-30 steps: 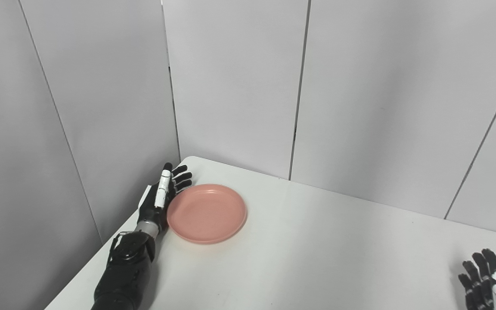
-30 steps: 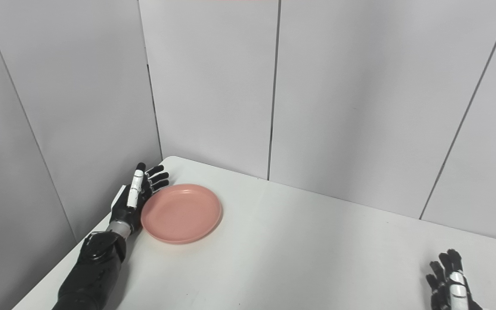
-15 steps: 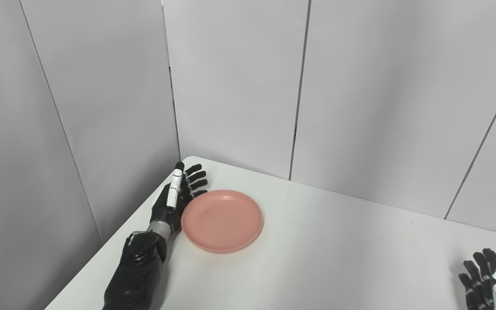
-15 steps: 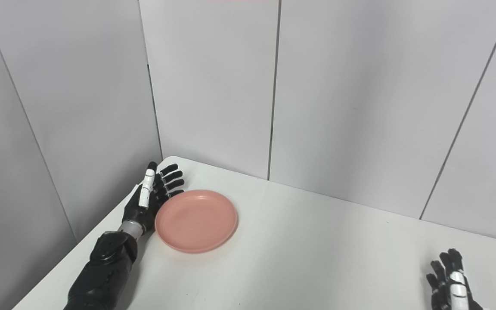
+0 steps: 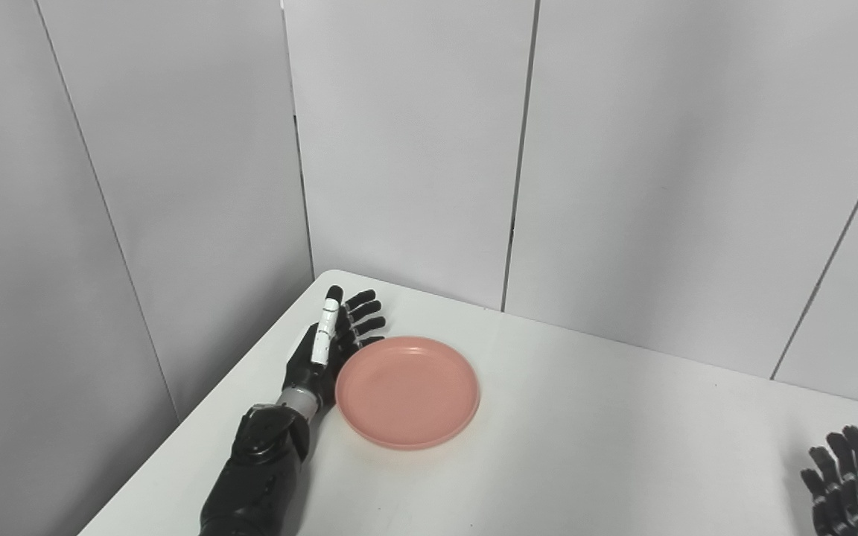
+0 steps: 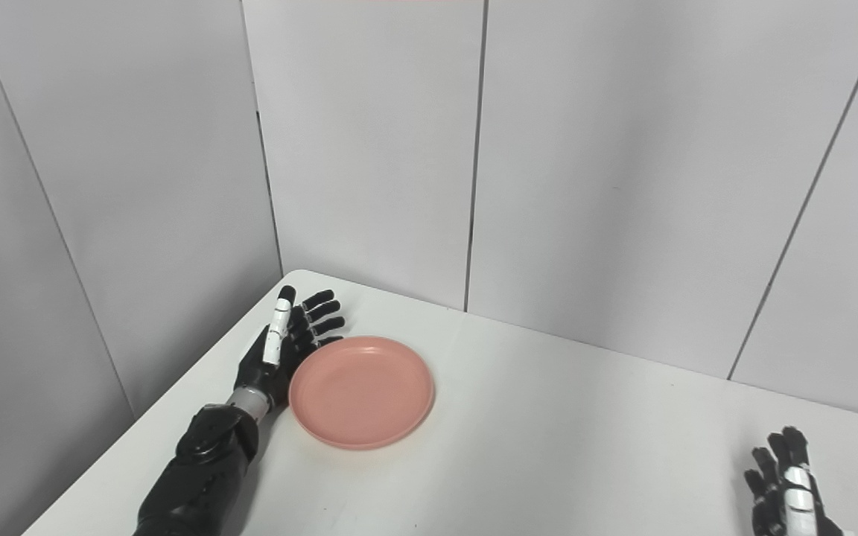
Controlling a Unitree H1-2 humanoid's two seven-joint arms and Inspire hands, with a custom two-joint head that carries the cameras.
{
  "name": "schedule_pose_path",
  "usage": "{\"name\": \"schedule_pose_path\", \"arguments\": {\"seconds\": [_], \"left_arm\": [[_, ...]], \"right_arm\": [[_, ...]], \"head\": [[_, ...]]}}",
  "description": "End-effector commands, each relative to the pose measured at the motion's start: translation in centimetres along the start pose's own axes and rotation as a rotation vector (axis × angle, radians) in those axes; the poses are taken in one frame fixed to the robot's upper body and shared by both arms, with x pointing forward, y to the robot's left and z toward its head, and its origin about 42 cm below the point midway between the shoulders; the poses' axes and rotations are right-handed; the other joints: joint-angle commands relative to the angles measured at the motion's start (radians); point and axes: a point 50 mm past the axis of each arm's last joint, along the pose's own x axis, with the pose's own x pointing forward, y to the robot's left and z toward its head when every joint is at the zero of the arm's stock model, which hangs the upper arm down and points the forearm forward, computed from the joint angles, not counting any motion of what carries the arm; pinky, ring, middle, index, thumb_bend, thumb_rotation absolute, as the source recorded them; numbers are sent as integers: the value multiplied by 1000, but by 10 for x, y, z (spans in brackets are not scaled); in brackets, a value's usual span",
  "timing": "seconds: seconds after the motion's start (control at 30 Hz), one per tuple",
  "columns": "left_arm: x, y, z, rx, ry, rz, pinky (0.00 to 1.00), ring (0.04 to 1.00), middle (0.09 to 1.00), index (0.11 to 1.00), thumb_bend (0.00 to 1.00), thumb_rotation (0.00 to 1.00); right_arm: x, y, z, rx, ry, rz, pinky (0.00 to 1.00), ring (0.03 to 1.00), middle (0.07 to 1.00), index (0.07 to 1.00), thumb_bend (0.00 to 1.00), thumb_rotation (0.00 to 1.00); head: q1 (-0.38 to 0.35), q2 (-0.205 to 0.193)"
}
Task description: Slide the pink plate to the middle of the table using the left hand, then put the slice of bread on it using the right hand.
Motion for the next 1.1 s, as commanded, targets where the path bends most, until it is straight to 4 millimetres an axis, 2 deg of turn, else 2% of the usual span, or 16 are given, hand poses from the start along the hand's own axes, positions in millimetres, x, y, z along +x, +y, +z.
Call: {"name": "schedule_pose_path", "arguments": {"seconds": [0.0,0.6,0.7,1.07], "left_arm": [[16,-14,25,-1,-78,-45,669,777,825,763,797,999],[6,-64,14,-52,-71,-86,679,775,791,756,827,992],[1,-74,11,-40,-78,-93,689,780,798,767,848,973],[-11,-96,1,-28,-51,-134,727,814,831,797,851,999]], "right_arm": [[8,7,16,0,-64,26,1000,992,994,991,615,862],[6,8,20,-7,-70,25,1000,1000,1000,1000,630,870],[6,8,21,-9,-67,21,1000,1000,1000,1000,625,871],[4,13,25,-7,-64,13,1000,1000,1000,1000,599,895]], "head": [[-3,3],[-36,23],[-39,26],[-70,46]]}}
